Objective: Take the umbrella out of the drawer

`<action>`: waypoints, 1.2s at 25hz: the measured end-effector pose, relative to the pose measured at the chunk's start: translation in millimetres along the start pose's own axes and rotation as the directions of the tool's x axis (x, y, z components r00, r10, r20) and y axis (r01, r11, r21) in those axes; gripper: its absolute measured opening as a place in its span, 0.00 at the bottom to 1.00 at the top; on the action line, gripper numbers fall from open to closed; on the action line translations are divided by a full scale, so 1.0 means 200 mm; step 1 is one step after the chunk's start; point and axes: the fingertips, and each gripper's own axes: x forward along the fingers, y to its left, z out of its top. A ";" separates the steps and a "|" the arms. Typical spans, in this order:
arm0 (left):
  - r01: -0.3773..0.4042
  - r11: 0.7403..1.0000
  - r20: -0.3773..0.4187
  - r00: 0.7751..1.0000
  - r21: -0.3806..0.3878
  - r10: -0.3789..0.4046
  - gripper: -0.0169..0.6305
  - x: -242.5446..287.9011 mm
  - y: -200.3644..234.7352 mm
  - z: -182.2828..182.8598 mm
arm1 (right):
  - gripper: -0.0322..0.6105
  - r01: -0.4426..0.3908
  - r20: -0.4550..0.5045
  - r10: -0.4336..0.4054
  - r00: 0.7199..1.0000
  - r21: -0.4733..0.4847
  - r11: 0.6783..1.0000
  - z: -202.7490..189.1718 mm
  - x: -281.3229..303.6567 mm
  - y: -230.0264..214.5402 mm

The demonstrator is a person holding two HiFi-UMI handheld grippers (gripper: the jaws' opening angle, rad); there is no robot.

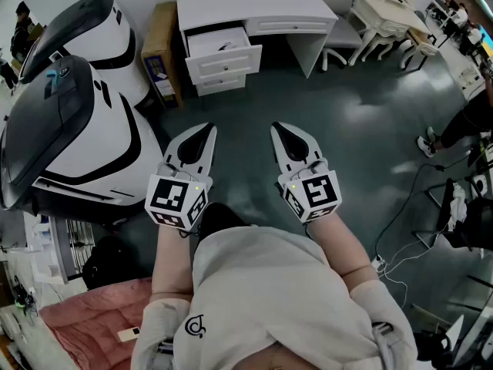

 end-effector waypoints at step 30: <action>0.016 0.998 -0.104 0.994 -0.056 -0.022 0.05 0.43 0.27 -0.26 | 0.06 0.028 -0.136 -0.017 0.991 0.080 0.996 -0.33 0.34 -0.24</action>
